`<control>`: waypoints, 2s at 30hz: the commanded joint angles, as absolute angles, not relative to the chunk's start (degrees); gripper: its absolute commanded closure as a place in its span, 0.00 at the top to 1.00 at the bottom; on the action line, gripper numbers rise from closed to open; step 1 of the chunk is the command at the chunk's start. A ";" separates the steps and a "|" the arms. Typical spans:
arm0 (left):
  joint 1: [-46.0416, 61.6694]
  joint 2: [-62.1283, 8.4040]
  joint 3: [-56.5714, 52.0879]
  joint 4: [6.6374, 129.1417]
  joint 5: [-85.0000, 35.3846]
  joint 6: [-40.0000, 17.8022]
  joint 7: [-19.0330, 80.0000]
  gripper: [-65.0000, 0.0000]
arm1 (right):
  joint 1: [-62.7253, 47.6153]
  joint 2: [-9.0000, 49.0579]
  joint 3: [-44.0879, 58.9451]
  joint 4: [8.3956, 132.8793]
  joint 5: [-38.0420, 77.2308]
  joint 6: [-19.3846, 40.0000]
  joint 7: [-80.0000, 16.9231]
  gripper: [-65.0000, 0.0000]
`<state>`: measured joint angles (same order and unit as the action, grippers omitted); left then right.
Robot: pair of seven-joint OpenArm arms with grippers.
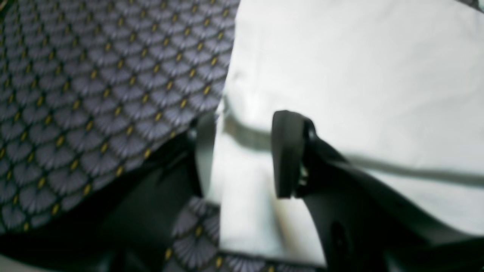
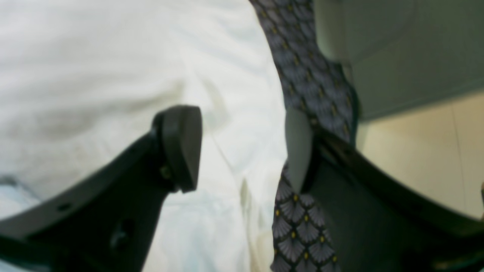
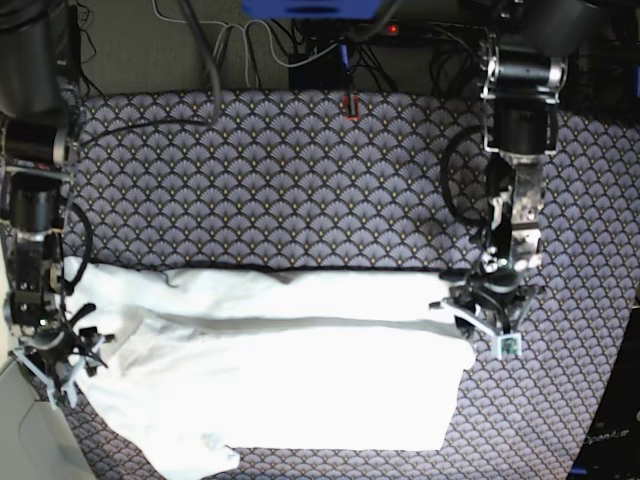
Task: Fold the T-shirt properly
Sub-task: 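Lower the folded edge onto the shirt and open both grippers, then regrasp the folded edge with both grippers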
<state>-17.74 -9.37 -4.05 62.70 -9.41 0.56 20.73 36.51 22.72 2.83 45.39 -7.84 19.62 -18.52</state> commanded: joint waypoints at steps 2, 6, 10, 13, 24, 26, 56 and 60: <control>-17.19 -9.45 -4.44 65.89 -9.71 0.13 19.03 0.38 | 34.51 23.25 4.18 50.42 -7.43 21.14 -17.01 0.54; -14.64 -9.54 -4.44 65.63 -9.71 0.13 18.68 0.38 | 26.95 22.37 5.32 57.36 -7.43 21.85 -17.01 0.43; -14.11 -9.63 -4.44 65.54 -9.71 0.13 18.59 0.38 | 23.52 20.35 5.32 59.21 -7.52 21.76 -17.10 0.20; -14.20 -9.45 -4.44 65.71 -9.54 0.13 18.86 0.38 | 23.43 17.98 5.32 59.21 -7.60 21.67 -17.10 0.01; -14.46 -9.27 -4.35 65.45 -9.36 0.13 18.68 0.38 | 23.60 15.25 5.14 59.03 -7.69 21.58 -17.10 0.01; -14.46 -9.45 -4.35 65.36 -9.36 0.04 18.68 0.39 | 23.52 15.34 5.23 59.03 -7.69 21.58 -17.10 0.01; -19.65 -9.01 -4.53 56.75 -9.80 0.13 18.07 0.81 | 21.85 21.05 5.32 59.12 -7.60 21.67 -17.10 0.35; -19.21 -8.04 -4.53 54.90 -9.80 0.13 14.46 0.81 | 22.11 21.49 5.32 59.12 -7.60 21.67 -17.10 0.35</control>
<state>-17.96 -7.92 -4.43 54.35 -9.63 0.19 15.22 20.29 20.25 5.08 58.08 -8.08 22.04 -18.37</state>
